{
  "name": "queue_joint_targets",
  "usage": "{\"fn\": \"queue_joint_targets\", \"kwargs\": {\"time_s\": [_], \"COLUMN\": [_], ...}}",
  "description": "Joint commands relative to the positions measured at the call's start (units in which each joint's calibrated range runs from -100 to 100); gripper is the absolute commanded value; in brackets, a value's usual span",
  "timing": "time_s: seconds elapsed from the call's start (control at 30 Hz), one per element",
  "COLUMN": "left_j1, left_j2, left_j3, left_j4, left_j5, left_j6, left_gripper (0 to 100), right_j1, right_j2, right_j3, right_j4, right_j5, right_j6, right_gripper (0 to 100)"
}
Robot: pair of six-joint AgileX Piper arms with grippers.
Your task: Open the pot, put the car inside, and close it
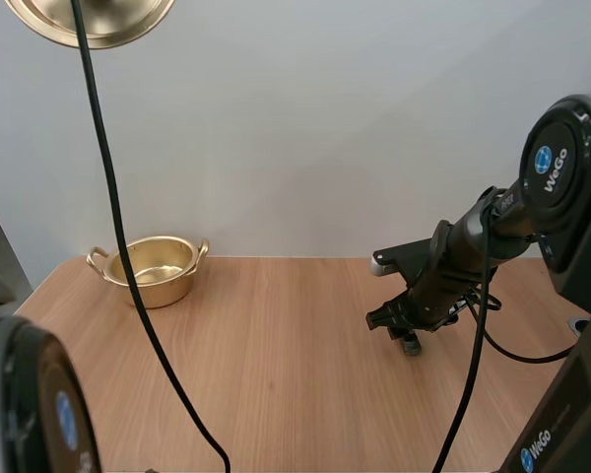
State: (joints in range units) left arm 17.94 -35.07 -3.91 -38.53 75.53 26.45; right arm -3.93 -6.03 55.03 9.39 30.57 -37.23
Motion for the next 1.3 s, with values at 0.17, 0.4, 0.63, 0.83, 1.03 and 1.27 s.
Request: {"fn": "queue_joint_targets", "kwargs": {"time_s": [0.17,0.4,0.63,0.83,1.03,1.27], "left_j1": [0.04,0.04,0.04,0.04,0.04,0.04], "left_j2": [-0.01,-0.01,-0.66,-2.20,-7.04,-9.68], "left_j3": [0.03,0.03,0.03,0.03,0.03,0.03], "left_j4": [-0.28,-0.40,0.04,1.90,4.86,6.99], "left_j5": [0.00,0.37,0.37,-0.80,-13.58,-11.92], "left_j6": [0.04,-0.18,-4.97,-8.21,-10.54,-11.44], "left_gripper": [0,0,0,0,0,0], "right_j1": [0.00,0.00,3.50,11.06,20.44,27.20], "right_j2": [2.56,2.83,-0.27,-0.97,0.20,7.06], "right_j3": [-0.03,-1.30,-12.70,-26.23,-35.28,-43.32], "right_j4": [0.13,-0.05,0.17,4.73,9.53,10.96], "right_j5": [-1.80,-10.74,-10.26,-3.52,-3.33,-3.49], "right_j6": [-2.13,-4.66,-6.44,-6.44,-7.70,-7.70], "right_gripper": [45,0,0,0,0,0]}}
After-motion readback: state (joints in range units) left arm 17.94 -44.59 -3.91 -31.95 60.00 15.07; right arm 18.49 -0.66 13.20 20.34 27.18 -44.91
